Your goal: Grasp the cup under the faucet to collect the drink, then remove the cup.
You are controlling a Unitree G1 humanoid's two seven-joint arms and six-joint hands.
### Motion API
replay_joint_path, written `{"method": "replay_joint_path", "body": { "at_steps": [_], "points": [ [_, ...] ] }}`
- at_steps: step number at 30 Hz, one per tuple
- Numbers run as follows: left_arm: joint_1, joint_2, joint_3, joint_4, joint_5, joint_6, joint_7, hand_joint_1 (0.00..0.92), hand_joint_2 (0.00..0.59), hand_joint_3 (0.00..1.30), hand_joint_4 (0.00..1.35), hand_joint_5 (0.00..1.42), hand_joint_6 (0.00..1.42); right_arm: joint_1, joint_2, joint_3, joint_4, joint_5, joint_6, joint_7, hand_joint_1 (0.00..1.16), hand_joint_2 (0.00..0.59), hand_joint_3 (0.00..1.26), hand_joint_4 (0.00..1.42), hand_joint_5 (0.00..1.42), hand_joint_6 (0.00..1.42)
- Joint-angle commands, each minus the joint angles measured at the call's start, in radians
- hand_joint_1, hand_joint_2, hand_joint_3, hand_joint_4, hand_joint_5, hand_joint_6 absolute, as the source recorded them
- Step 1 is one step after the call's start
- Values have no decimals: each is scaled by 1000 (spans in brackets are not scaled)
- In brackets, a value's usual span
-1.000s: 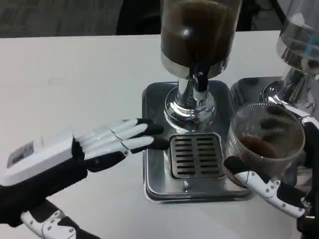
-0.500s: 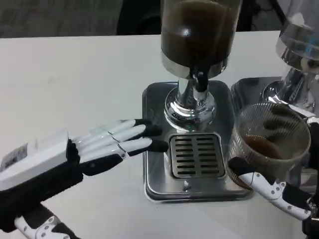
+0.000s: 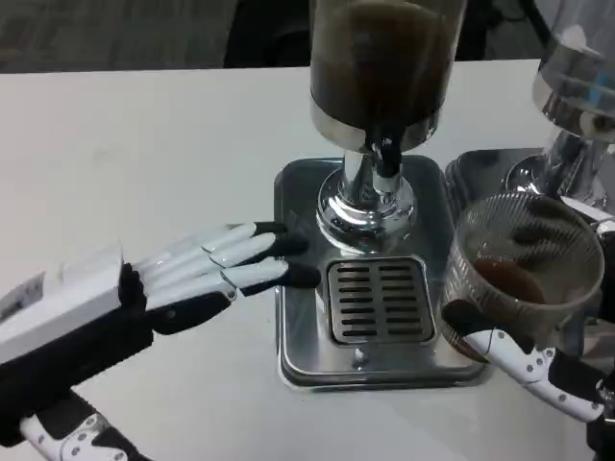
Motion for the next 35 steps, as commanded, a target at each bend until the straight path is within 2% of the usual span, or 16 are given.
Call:
{"method": "replay_joint_path", "body": {
  "at_steps": [1,35],
  "points": [
    [10,22,1,-2,2,-1,-6,0,65,124,0,0,24,-15,8,-6,-22,17,-28,-2,985,97,757,947,1160,1424],
    [19,17,5,-6,8,11,-1,0,64,136,0,0,24,-12,18,-22,-27,31,-30,20,985,97,778,966,1185,1424]
  ]
}}
